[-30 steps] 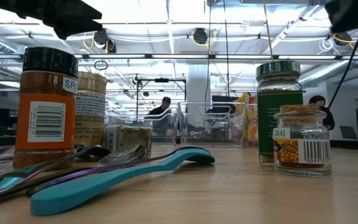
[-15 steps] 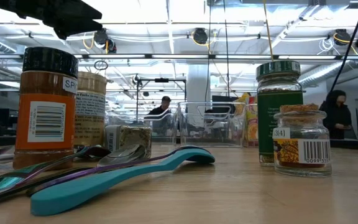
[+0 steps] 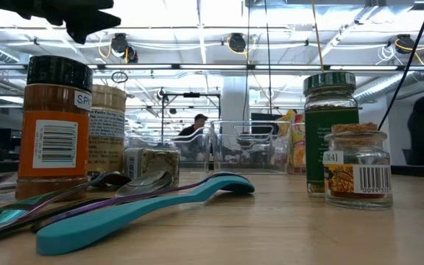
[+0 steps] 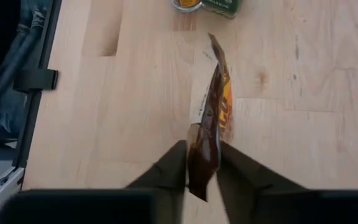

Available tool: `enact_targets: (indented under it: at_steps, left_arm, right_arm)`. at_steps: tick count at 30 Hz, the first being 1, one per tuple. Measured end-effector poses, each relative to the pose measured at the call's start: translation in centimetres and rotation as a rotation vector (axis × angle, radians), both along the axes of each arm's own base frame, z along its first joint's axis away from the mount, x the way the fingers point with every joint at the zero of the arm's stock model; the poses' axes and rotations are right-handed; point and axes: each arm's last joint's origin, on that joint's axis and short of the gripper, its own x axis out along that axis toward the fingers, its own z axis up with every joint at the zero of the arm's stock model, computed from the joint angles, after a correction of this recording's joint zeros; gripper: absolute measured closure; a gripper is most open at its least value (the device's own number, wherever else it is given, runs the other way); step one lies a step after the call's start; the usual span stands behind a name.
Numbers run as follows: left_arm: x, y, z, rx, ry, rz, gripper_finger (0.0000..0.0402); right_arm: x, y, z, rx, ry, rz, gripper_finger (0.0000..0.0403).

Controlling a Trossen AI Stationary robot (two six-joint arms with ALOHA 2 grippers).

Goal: Pick & Place Food Item
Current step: Put the orange seasoning pack into the left transparent bin

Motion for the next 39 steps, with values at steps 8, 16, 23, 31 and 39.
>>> enact_targets:
  at_steps: [8, 16, 23, 31, 39]
  left_arm:
    - [0.0, -0.1, -0.1, 0.042, 0.017, -0.053, 0.0167]
    - [0.0, -0.1, 0.0, 0.104, 0.008, -0.058, 0.0167]
    - [0.0, -0.2, 0.8, 0.082, -0.071, -0.054, 0.0167]
    - [0.0, -0.1, 2.6, 0.115, -0.249, -0.036, 0.0167]
    - [0.5, -0.1, 2.6, 0.124, -0.265, 0.026, 0.0167]
  right_arm:
    - [1.0, 0.5, 0.8, -0.051, -0.185, 0.097, 0.0398]
    - [2.1, 0.9, 2.1, -0.315, -0.486, 0.222, 0.0402]
    - [3.4, 0.0, 4.2, -0.513, -0.699, 0.203, 0.0402]
    - [5.7, -3.7, 5.3, -0.623, -0.718, 0.074, 0.0403]
    - [8.6, -8.2, 5.5, -0.576, -0.717, -0.013, 0.0403]
